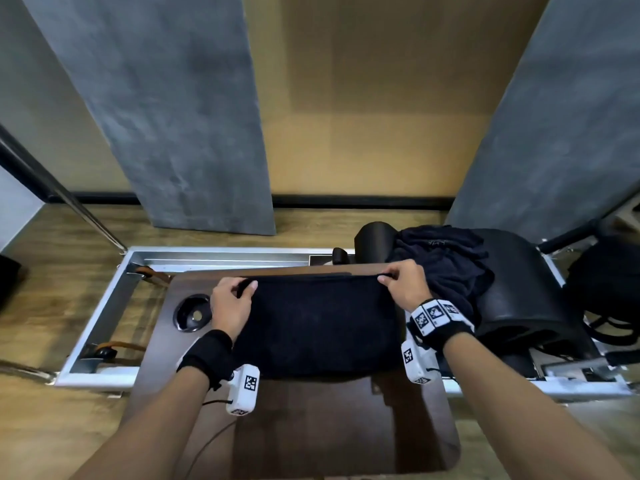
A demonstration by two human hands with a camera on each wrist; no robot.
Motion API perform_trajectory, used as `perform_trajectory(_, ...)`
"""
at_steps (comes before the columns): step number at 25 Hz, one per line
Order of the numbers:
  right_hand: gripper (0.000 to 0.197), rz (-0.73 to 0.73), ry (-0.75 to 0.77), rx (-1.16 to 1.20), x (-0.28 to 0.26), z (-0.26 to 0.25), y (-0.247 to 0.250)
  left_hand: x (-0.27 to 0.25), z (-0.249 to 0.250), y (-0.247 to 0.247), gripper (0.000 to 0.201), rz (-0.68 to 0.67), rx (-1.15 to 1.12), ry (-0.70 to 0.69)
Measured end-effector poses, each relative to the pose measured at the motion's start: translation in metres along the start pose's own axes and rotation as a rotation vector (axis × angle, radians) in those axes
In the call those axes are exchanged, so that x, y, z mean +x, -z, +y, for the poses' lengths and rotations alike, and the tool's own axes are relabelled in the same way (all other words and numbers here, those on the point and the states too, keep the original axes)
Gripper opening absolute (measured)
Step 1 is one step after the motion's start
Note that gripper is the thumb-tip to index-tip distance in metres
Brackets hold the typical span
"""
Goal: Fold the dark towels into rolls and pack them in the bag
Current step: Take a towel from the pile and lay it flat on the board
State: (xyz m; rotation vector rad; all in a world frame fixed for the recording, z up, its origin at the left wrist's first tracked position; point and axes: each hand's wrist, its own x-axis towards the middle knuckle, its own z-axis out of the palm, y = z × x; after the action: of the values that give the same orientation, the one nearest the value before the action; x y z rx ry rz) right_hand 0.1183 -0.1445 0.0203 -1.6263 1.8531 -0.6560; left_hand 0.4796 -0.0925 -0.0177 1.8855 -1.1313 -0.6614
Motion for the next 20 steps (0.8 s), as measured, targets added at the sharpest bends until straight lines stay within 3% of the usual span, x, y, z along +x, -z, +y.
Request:
perform_trajectory(4,0.008,-0.029,-0.01,-0.148,0.019,0.011,-0.023,0.022,-0.016,-0.017,0.026,-0.036,0.097,0.077)
perform_trajectory(9,0.017,-0.042,0.077,-0.243,0.024,0.017,-0.03,0.019,-0.017,-0.023,0.014,-0.027,0.138,0.007)
perform_trajectory(13,0.01,-0.014,0.078,-0.268,0.019,0.019,-0.028,0.011,-0.014,-0.021,0.033,-0.061,0.105,0.057)
perform_trajectory(16,0.008,-0.008,0.062,-0.209,0.012,0.015,-0.024,0.012,-0.01,-0.02,0.033,-0.065,0.136,0.085)
perform_trajectory(20,0.014,0.002,-0.027,-0.002,-0.005,0.005,-0.009,0.01,-0.003,-0.01,0.051,-0.081,0.039,0.203)
